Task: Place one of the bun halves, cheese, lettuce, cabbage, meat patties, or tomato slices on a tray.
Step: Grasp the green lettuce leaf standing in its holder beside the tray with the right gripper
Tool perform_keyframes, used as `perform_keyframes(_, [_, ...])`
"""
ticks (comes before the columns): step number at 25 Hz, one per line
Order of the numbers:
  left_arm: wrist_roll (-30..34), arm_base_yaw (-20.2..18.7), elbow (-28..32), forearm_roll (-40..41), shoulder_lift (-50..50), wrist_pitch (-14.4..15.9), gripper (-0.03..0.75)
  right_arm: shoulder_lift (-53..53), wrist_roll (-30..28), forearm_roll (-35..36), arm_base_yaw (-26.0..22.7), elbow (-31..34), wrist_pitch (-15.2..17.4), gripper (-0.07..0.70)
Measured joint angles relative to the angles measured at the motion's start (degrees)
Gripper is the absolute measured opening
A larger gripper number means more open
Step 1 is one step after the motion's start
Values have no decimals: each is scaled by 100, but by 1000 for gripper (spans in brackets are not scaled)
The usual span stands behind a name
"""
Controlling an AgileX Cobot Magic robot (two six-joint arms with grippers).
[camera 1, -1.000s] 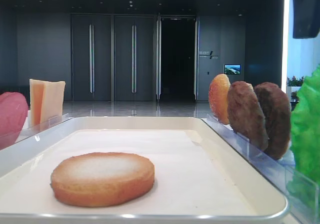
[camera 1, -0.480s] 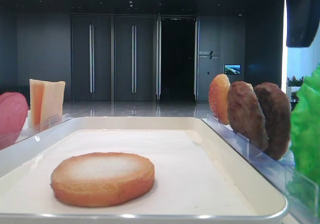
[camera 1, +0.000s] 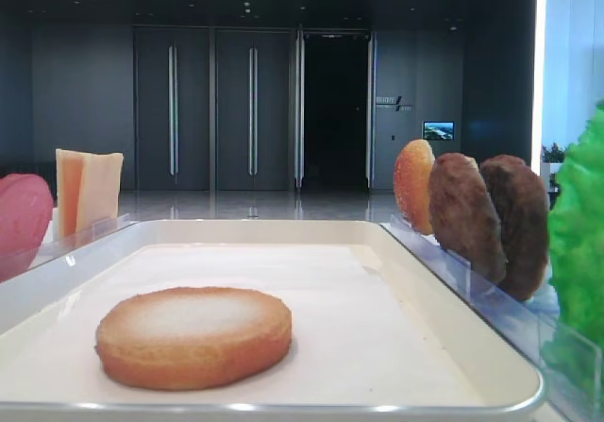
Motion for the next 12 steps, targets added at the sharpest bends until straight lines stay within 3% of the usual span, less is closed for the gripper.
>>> perform_keyframes(3, [0,0,0,0,0,0,159,0,10,-147,0,0,89,26])
perform_keyframes(12, [0,0,0,0,0,0,159,0,10,-56,0,-222,310,26])
